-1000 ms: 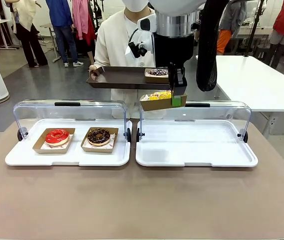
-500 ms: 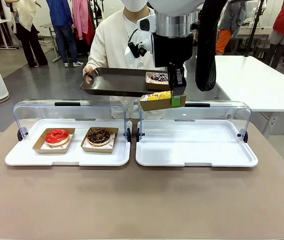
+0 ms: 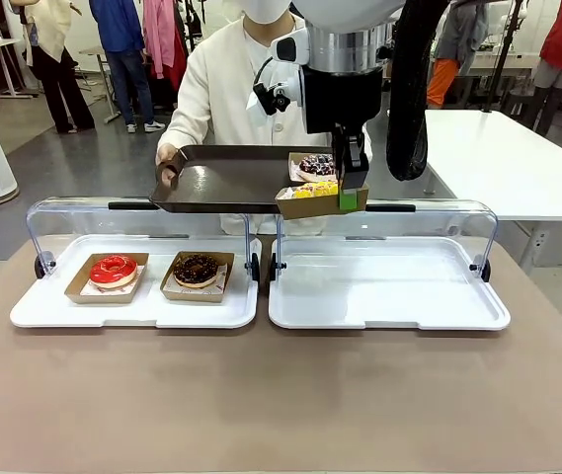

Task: Provide the desired donut to the person.
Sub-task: Place the picked Paper togo box onto the Handle tray extended by the person.

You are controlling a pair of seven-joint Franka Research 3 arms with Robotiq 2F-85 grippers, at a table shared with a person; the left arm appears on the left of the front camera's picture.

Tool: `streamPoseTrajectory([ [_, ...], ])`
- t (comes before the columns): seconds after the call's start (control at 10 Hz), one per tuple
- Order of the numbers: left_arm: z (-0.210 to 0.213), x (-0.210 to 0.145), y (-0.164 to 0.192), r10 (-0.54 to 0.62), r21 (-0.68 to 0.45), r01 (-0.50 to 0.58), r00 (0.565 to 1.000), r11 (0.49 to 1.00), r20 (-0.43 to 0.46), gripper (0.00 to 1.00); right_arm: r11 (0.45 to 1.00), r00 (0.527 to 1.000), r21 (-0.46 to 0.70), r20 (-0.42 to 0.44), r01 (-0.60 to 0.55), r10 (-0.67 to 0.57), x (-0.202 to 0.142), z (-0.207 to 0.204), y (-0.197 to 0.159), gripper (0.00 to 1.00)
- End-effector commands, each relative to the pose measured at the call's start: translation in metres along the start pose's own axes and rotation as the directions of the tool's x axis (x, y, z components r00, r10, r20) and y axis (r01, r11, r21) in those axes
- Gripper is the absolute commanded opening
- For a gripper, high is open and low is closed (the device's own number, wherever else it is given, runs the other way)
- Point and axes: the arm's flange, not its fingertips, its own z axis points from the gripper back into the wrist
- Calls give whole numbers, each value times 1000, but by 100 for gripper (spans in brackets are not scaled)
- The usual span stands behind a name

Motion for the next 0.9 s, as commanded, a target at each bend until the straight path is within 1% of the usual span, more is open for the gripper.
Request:
streamPoseTrajectory([
  [0.0, 0, 1, 1, -1, 3, 1, 1000, 1000, 5, 100, 1000, 1000, -2, -1, 4, -4, -1, 1, 2, 0],
  [0.7, 0, 1, 1, -1, 3, 1, 1000, 1000, 5, 100, 1000, 1000, -2, -1, 4, -4, -1, 1, 2, 0],
  [0.8, 0, 1, 1, -1, 3, 1, 1000, 1000, 5, 100, 1000, 1000, 0, 0, 0, 0, 0, 0, 0, 1],
])
